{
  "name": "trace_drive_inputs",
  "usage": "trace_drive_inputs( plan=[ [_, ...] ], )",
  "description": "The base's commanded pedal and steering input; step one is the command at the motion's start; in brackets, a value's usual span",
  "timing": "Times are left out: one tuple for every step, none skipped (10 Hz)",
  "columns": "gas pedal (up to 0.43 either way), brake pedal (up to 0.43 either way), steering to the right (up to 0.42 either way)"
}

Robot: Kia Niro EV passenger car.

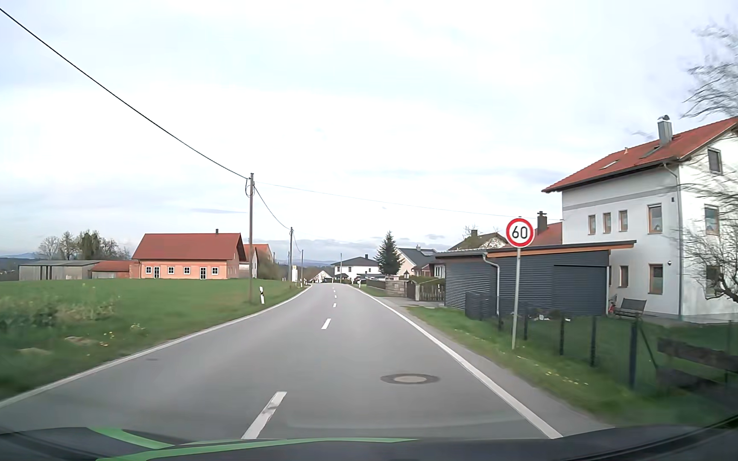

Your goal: Follow the waypoints while adhering to traffic rules and regulations

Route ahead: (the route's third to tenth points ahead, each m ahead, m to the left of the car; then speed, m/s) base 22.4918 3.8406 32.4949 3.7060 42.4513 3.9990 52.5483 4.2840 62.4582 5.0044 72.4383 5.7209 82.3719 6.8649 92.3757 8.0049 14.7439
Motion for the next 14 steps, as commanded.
trace_drive_inputs(
  plan=[
    [0.11, 0.0, -0.006],
    [0.11, 0.0, -0.007],
    [0.11, 0.0, -0.007],
    [0.11, 0.0, -0.007],
    [0.118, 0.0, -0.008],
    [0.118, 0.0, -0.009],
    [0.118, 0.0, -0.009],
    [0.118, 0.0, -0.009],
    [0.118, 0.0, -0.009],
    [0.118, 0.0, -0.01],
    [0.118, 0.0, -0.009],
    [0.118, 0.0, -0.009],
    [0.118, 0.0, -0.009],
    [0.118, 0.0, -0.009]
  ],
)
